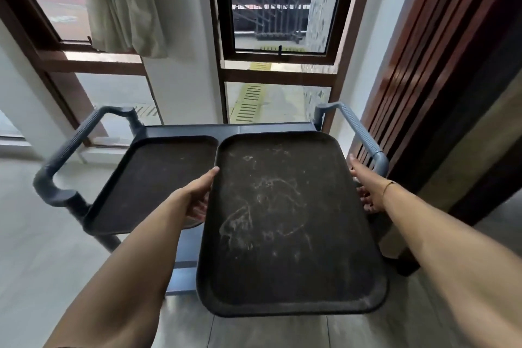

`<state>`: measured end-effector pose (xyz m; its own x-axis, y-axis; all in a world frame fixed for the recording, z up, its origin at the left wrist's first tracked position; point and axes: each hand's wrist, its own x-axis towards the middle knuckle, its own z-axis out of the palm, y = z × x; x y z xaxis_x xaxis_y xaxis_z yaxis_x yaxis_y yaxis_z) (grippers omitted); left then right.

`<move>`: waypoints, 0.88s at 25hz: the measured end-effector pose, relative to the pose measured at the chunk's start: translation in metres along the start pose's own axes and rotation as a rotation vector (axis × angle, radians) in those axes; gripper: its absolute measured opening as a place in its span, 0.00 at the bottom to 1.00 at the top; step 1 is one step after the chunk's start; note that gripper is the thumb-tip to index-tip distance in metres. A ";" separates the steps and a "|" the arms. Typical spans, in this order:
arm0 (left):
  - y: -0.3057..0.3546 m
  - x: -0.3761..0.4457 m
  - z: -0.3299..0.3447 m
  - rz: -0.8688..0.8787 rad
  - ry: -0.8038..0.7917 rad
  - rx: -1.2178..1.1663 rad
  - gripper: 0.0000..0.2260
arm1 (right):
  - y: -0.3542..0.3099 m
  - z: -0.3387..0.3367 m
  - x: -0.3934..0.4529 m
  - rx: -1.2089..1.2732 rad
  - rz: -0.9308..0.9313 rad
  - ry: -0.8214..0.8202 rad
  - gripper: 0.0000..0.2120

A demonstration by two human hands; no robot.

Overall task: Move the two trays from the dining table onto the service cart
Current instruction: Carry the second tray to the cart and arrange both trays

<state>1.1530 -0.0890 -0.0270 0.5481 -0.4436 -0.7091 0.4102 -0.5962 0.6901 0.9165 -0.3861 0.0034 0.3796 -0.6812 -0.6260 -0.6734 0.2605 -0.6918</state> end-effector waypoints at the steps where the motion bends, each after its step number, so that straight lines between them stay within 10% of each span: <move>1: 0.004 0.008 -0.002 0.012 0.011 0.020 0.28 | -0.005 0.002 0.005 0.001 0.005 0.019 0.42; 22: 0.104 0.161 0.044 0.000 0.407 0.203 0.35 | -0.095 -0.006 0.190 0.013 -0.033 -0.133 0.38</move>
<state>1.2513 -0.2519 -0.0758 0.8068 -0.1687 -0.5663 0.2810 -0.7335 0.6189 1.0489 -0.5447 -0.0476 0.4825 -0.5930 -0.6446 -0.6513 0.2492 -0.7167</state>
